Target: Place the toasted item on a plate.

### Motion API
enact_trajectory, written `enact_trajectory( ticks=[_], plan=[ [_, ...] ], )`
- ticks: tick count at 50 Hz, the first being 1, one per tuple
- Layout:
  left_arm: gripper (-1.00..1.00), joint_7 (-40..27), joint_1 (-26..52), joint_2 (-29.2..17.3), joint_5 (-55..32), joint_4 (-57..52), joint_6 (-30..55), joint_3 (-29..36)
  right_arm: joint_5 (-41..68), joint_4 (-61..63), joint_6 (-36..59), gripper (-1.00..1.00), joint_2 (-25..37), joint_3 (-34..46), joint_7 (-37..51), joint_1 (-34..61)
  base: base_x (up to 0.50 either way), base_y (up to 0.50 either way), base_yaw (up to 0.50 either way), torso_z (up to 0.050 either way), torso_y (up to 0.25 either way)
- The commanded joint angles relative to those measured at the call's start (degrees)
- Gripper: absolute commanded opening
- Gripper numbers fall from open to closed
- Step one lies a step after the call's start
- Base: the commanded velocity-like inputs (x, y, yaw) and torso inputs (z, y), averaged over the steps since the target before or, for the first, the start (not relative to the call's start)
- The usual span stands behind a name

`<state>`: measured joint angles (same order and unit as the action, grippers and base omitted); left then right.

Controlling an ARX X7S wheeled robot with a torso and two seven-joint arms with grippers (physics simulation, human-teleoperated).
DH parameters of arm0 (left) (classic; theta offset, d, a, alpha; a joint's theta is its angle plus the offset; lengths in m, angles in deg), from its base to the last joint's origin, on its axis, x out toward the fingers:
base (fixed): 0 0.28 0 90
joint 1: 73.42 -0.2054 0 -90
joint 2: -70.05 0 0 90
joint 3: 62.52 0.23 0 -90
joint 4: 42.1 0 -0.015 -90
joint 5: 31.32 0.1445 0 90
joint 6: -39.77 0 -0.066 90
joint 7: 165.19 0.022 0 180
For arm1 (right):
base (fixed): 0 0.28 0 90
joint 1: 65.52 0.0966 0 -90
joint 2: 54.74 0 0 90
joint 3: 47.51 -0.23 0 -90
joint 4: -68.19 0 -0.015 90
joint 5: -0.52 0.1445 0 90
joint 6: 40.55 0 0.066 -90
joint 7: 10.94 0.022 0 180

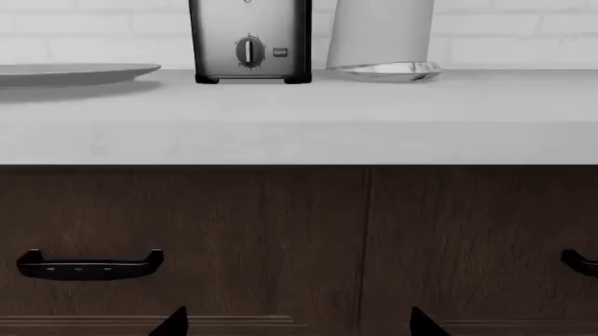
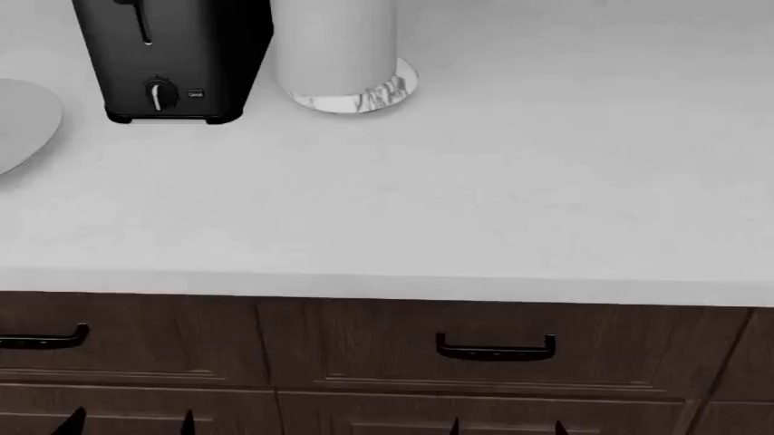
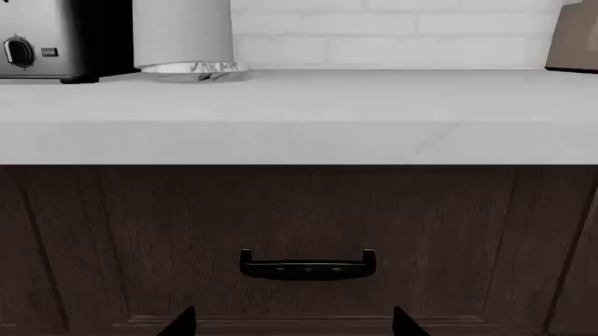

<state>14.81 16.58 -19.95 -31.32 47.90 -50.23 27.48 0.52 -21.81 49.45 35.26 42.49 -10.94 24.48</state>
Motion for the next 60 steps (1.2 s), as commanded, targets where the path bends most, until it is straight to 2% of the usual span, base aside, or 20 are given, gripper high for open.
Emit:
enact_trajectory(
  ticks=[1, 12, 28, 60],
  plan=[
    [1.0, -0.5, 0.5, -0.5, -0.5, 1.5, -1.0, 0.5, 0.5, 0.0, 0.0, 1.0, 0.5, 0.7, 0.7, 0.0, 0.0, 0.0, 0.0, 0.0, 0.0],
    [1.0, -3.6, -0.3, -3.0, -2.4, -1.8, 0.9, 2.1, 1.3, 5.0, 2.0, 1.0, 3.0, 3.6, 2.8, -0.3, 0.0, 0.0, 0.0, 0.0, 0.0],
    [1.0, -5.3, -0.8, -4.9, -2.0, -2.3, 1.3, 4.0, 3.0, 6.9, 2.7, 1.0, 4.5, 5.0, 4.1, -0.5, 0.15, 0.5, 0.0, 0.0, 0.0],
    [1.0, -7.6, 0.0, -7.1, -3.1, -1.3, 1.6, 5.9, 5.8, 7.5, 3.6, 1.0, 6.2, 7.1, 6.6, -0.3, 0.0, 0.5, 0.0, 0.0, 0.0]
  ],
)
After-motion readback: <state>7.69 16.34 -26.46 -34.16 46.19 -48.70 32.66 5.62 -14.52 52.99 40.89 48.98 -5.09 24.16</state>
